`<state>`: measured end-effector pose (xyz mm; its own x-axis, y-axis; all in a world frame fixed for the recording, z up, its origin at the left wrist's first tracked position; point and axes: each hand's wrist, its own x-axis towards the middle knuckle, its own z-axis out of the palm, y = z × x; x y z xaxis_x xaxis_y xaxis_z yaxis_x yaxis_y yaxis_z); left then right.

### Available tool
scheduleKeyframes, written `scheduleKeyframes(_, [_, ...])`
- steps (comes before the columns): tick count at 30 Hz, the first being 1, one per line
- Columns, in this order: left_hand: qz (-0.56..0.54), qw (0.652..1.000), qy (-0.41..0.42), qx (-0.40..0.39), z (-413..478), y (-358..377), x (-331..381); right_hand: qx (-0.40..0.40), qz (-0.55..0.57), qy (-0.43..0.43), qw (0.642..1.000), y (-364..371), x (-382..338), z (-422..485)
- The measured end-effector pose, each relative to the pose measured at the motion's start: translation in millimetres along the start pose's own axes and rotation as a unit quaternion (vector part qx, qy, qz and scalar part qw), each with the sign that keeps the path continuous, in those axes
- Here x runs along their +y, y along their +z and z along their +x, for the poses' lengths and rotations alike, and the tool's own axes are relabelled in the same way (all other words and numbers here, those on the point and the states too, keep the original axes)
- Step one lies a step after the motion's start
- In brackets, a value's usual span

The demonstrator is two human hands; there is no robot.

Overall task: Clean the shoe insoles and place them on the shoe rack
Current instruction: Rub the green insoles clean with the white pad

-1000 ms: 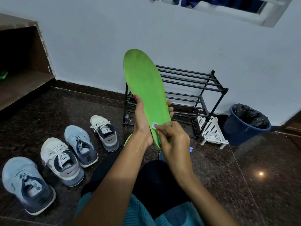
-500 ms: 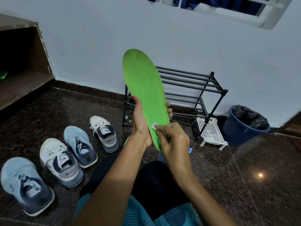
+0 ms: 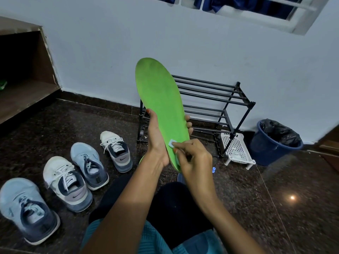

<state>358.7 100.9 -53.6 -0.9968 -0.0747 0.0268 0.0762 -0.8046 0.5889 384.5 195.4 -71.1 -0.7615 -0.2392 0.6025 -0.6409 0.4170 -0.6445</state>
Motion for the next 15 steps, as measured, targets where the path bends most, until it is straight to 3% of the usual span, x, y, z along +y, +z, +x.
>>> scheduleKeyframes(9, [0.055, 0.998, -0.009, 0.005, -0.1, -0.4, -1.5, 0.055, -0.127, -0.019, 0.990, 2.1, 9.4, 22.7])
scheduleKeyframes(15, [0.005, 1.000, -0.005, -0.001, -0.4, -1.6, 0.8, 0.015, -0.015, -0.016, 1.000, 4.9, -2.8, 6.2])
